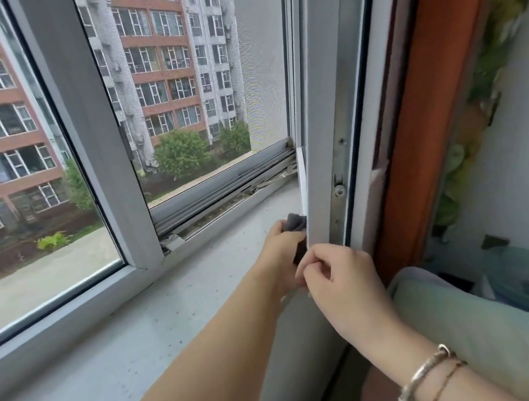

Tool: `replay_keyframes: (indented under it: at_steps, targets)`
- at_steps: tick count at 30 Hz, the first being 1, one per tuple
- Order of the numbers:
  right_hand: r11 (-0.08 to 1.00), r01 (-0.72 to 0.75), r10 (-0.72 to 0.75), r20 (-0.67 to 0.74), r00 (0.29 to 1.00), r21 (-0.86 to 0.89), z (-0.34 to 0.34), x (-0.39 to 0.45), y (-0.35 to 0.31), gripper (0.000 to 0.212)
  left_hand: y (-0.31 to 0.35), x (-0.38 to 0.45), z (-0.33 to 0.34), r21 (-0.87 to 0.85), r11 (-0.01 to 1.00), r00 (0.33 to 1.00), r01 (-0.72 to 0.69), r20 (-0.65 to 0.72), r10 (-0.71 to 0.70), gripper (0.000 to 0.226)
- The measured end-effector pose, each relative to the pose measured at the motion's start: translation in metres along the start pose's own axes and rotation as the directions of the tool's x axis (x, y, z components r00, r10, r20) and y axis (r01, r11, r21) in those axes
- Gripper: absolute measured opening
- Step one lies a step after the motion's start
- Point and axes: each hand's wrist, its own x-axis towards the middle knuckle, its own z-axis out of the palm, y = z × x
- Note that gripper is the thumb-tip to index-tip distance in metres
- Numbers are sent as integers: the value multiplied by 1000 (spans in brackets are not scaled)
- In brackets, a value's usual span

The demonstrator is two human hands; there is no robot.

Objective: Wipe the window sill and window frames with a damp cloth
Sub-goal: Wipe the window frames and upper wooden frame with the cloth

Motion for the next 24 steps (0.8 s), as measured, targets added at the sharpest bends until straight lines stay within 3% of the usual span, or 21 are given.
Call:
replay_keyframes:
  at_steps: [4,7,10,13,17,19,22,24]
  targets:
    - [997,-8,9,-21,1000,82,2,3,6,24,-2,-13,-21,43,998,994,37,103,-42,30]
    - [999,31,-29,-79,996,27,-3,-4,5,23,-1,-30,-38,149,988,982,36,179,-63,30]
    - [997,56,-66,-222,973,-51,-19,-14,-2,24,2,-39,-45,144,989,977,25,206,-54,21]
    - [1000,6,-12,-326,945,-19,-38,-11,-9,23,8,-48,-45,106,994,989,11,145,-26,19]
    - [998,-57,49,-179,983,-40,-51,2,-18,10,27,-61,-36,78,996,999,-52,-5,53,21]
    - [993,-34,20,-127,992,-109,-51,6,-20,21,37,-65,-36,62,995,995,-79,-64,83,23]
    - [975,-18,-2,-87,996,-222,-49,8,-20,17,51,-68,-43,85,990,985,-114,-122,124,23]
    - [970,-23,0,-95,995,-241,-47,10,-20,25,59,-70,-53,108,986,975,-130,-169,147,21]
